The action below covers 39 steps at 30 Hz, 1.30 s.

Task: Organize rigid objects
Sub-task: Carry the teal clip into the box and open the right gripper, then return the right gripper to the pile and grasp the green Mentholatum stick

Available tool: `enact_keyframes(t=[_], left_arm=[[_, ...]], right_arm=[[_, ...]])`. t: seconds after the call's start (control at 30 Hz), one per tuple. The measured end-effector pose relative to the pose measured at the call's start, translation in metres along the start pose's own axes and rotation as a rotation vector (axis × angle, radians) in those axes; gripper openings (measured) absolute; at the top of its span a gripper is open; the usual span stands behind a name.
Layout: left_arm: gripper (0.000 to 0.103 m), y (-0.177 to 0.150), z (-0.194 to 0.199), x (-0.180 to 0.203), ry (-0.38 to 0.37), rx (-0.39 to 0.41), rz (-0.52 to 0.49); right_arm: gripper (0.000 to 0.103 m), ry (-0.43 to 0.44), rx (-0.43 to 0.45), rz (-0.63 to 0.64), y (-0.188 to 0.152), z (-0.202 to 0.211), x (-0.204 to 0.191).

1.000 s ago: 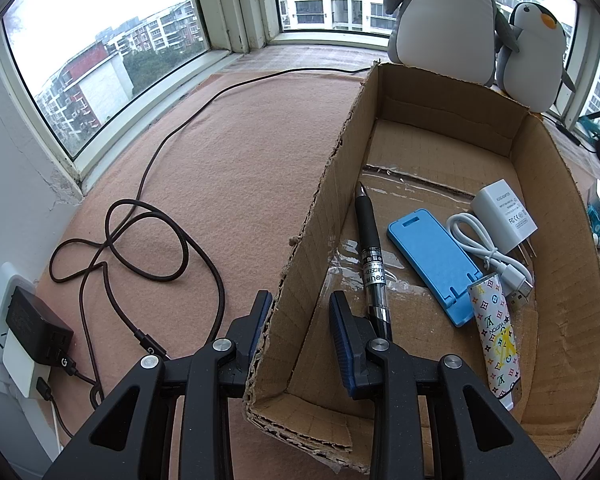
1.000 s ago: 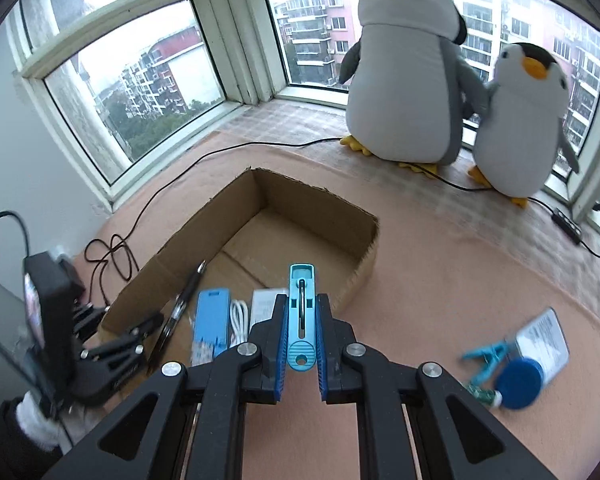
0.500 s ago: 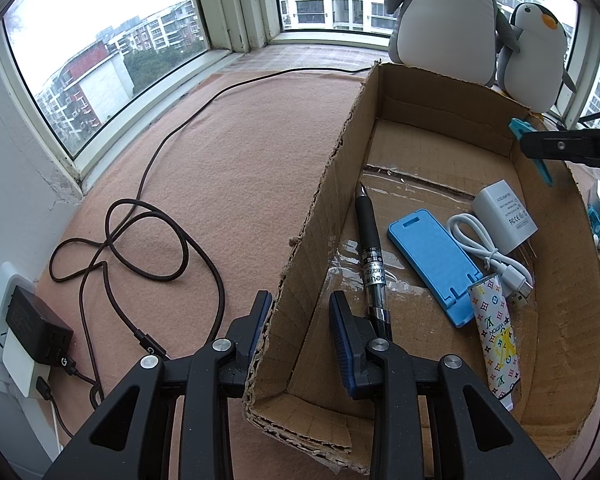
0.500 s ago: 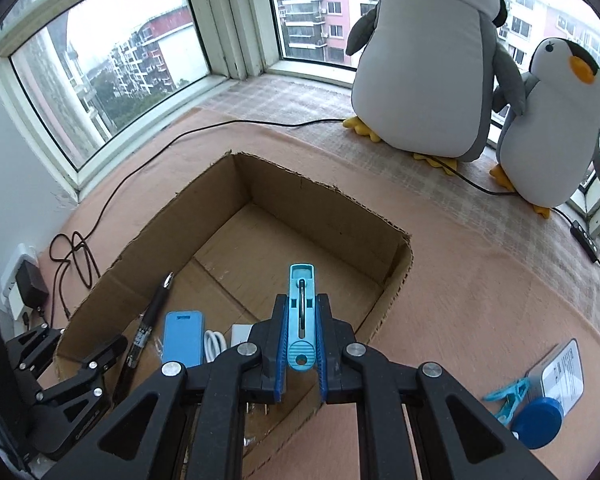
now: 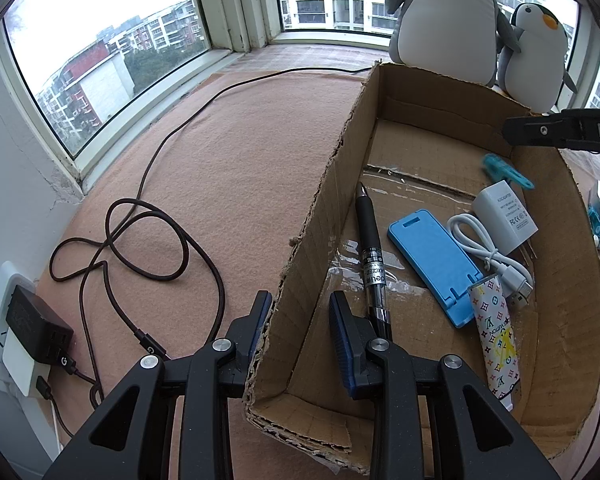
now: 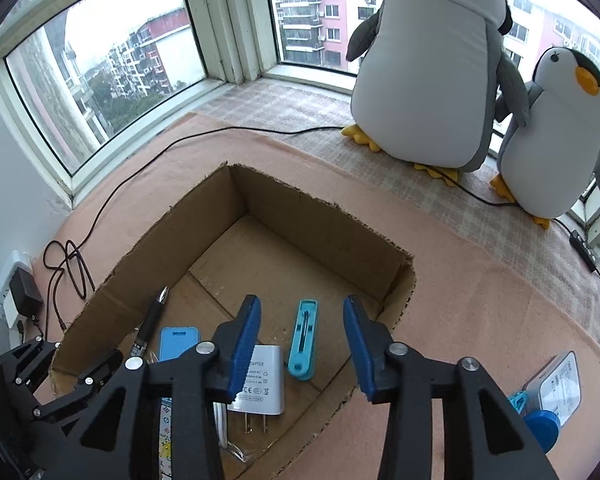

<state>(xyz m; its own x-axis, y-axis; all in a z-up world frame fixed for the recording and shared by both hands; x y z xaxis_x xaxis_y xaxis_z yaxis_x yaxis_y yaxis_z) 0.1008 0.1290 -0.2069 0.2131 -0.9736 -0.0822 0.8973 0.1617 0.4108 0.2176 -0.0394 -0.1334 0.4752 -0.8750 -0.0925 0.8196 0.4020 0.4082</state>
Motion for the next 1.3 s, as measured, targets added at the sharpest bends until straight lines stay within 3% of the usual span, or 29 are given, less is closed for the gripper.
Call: enact_keyframes(t=[0.33, 0.43, 0.67, 1.0, 1.3], left_arm=[[0.031, 0.0, 0.0, 0.0, -0.001, 0.0, 0.0], [0.031, 0.0, 0.0, 0.0, 0.0, 0.002, 0.001], [0.031, 0.0, 0.0, 0.0, 0.001, 0.003, 0.0], [0.031, 0.001, 0.0, 0.001, 0.002, 0.005, -0.003], [0.031, 0.001, 0.0, 0.001, 0.004, 0.004, -0.003]], right_arm=[[0.052, 0.064, 0.046, -0.049, -0.013, 0.026, 0.006], [0.061, 0.092, 0.086, -0.075, -0.025, 0.045, 0.01], [0.062, 0.109, 0.148, -0.199, -0.073, 0.079, 0.041], [0.063, -0.004, 0.083, -0.382, -0.145, 0.065, 0.114], [0.064, 0.02, 0.024, -0.395, -0.15, 0.038, 0.141]])
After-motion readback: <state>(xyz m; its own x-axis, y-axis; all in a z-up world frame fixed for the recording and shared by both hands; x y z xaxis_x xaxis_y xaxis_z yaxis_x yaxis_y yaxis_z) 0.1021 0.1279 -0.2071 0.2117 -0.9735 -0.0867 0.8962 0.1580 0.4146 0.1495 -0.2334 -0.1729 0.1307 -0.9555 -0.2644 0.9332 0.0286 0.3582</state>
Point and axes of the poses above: each gripper's, at about its wrist camera, not at the fingertips, and z roughly against the way its jaws point, x to its right, y to its top, the point moved 4 cm from there along -z, roughly the way its jaws point, and after that the axes turned 7 degrees about -x, right-handed, at the moved point
